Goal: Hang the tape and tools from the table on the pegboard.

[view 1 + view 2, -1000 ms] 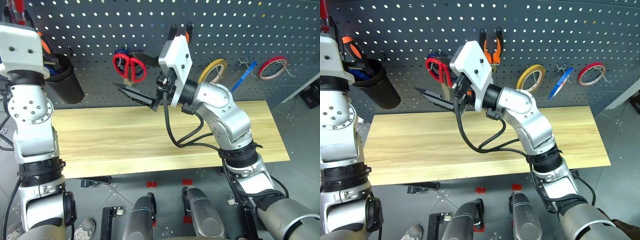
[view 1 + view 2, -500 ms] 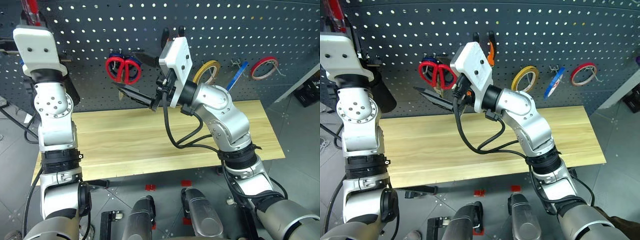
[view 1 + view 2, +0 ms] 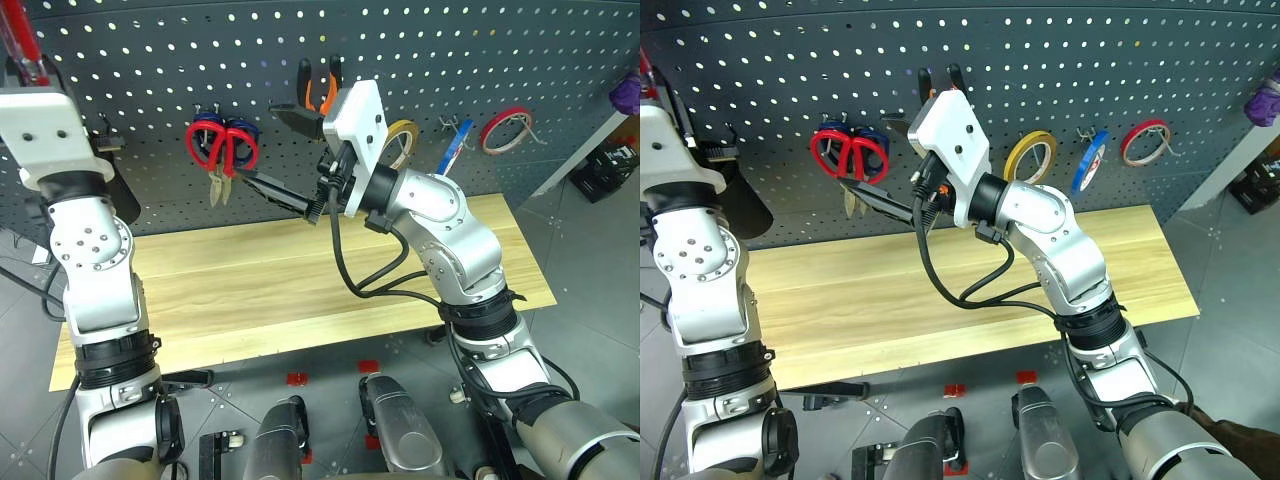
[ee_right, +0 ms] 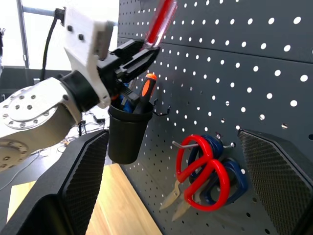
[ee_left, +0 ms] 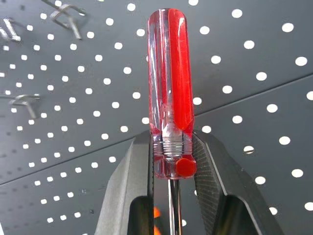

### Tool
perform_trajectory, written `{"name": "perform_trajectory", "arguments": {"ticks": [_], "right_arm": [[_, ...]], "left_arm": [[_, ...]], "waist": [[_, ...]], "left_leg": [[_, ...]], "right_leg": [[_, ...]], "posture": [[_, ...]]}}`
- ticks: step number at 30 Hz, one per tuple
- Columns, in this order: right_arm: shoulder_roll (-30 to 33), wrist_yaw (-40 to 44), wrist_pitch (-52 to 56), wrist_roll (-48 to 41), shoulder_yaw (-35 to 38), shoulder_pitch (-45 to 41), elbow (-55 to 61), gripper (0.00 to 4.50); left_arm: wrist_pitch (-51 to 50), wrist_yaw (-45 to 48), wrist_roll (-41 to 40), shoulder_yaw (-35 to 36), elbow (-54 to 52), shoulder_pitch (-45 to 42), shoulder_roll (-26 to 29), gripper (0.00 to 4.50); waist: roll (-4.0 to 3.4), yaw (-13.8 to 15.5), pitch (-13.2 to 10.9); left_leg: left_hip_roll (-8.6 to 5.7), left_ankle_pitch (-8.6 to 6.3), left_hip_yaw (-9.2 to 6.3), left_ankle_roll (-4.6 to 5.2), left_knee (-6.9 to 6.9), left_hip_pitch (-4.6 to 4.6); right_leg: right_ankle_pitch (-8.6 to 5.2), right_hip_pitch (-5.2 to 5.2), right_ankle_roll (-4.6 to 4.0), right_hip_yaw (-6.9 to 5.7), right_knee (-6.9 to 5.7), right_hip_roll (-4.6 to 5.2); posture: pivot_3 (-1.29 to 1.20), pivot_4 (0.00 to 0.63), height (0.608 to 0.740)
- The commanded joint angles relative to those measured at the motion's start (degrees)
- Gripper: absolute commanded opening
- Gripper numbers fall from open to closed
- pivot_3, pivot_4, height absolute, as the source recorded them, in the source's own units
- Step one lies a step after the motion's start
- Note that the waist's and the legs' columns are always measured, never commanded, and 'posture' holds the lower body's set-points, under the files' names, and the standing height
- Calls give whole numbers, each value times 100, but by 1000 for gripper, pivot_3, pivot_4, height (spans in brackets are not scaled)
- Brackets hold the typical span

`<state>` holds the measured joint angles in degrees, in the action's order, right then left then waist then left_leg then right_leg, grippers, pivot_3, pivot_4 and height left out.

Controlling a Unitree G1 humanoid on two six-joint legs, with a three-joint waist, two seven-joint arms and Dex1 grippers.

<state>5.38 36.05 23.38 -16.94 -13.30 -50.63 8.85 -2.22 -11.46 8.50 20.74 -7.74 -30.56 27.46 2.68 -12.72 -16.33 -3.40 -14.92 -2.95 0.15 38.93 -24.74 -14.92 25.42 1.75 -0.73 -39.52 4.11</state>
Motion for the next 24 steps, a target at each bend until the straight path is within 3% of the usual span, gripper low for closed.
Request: {"name": "perform_trajectory", "arguments": {"ticks": [1,12,19,24], "right_arm": [[-62,-20,-26,-95,80,-118,271,4500],[-97,44,-15,-141,79,-111,276,4500],[-65,59,-40,-143,109,-57,272,4500],[323,350,173,-542,278,527,821,4500]], "left_arm": [[-117,-134,66,247,-434,111,0,1117],[-111,-263,66,323,-393,211,-45,4487],[-418,-93,-21,217,-781,110,-110,4487],[-1063,795,-479,-75,-1965,615,-116,4487]], "waist": [[-1,0,20],[0,5,79],[2,3,82],[-3,12,130]], "left_leg": [[0,0,0,0,0,0],[-2,0,0,0,1,0],[-2,0,1,0,2,0],[-4,-1,-1,1,2,0]], "right_leg": [[0,0,0,0,-1,0],[0,-1,0,3,-2,0],[0,0,0,3,-5,0],[0,-3,0,4,-26,2]], "posture": [[-292,215,740],[-286,213,740],[-279,208,740],[-262,198,740]]}}
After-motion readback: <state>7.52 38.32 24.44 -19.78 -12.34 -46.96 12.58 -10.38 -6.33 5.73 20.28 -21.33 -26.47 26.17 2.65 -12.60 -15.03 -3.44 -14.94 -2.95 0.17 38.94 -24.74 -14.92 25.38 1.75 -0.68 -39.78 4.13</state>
